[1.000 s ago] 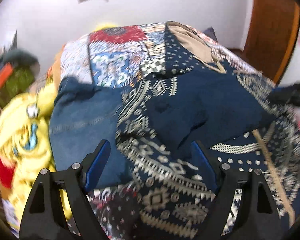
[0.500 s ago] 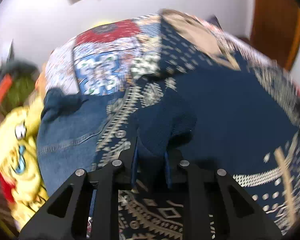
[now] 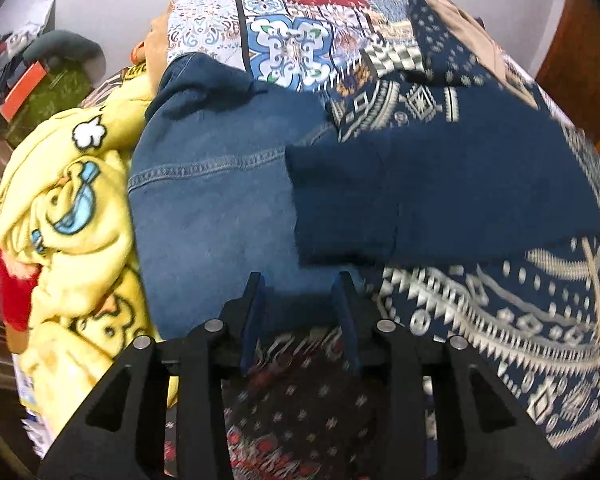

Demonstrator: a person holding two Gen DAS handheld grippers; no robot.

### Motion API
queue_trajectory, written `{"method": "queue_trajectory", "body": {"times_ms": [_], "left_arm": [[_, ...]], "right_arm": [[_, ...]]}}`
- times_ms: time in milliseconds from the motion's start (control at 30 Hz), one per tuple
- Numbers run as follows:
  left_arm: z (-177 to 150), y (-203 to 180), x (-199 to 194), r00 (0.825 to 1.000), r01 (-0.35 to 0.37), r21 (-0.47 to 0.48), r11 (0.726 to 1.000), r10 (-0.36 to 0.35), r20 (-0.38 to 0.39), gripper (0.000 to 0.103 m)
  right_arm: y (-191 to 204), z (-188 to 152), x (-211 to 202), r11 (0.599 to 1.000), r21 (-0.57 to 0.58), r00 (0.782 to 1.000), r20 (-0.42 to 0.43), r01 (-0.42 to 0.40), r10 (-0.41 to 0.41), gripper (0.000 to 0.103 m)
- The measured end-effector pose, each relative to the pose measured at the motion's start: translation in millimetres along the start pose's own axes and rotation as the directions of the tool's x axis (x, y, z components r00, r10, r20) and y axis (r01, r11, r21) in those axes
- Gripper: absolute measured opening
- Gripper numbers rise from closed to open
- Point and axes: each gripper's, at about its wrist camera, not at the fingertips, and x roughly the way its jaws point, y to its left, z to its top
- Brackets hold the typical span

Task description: Fold large clothes

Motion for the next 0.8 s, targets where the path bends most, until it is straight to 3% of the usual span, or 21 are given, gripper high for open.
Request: {"method": "queue_trajectory", "body": {"times_ms": [67,167,233,500,667,800], "left_arm": [[-2.2,0.0,-11.2,1.000,0.021,0.008,1.000,-0.021,0.007,0.037],[7.6,-5.3,-37.3,0.997,0.039,0.028,0.999,-0.041,0.065,0.049],[20.4,-13.9,-55.1,0.991,0.040,0.051,0.998,-0.046,0.124,0.060],[86.8,-62.8,-98.7,0.956,0.097,0.135,0.986,-0.130,0.264,0.066],[128.4,-100.9,-97.5,0.937,0.105,0.194,0.975,-0.163,0.310,0.072],[159.1,-128.8,-74.9,0.939,0.109,0.204,0.973,-0.168,0.301,0.073]], "right_arm": [[3.1,1.0,-3.2,1.000,-0.016,1.000,-0.027,0.015,-0.016,0.057],[9.3,2.4,-14.4,0.998,-0.053,0.999,-0.028,0.035,-0.037,0.057],[14.4,6.5,-29.6,0.996,-0.082,0.999,0.000,0.037,-0.038,0.057],[31.8,44.7,-89.5,0.992,-0.125,0.985,0.173,0.002,0.020,0.057],[43.9,78.7,-97.4,0.992,-0.122,0.971,0.231,-0.035,0.063,0.057],[51.1,106.2,-75.9,0.992,-0.120,0.971,0.228,-0.047,0.074,0.058]]}}
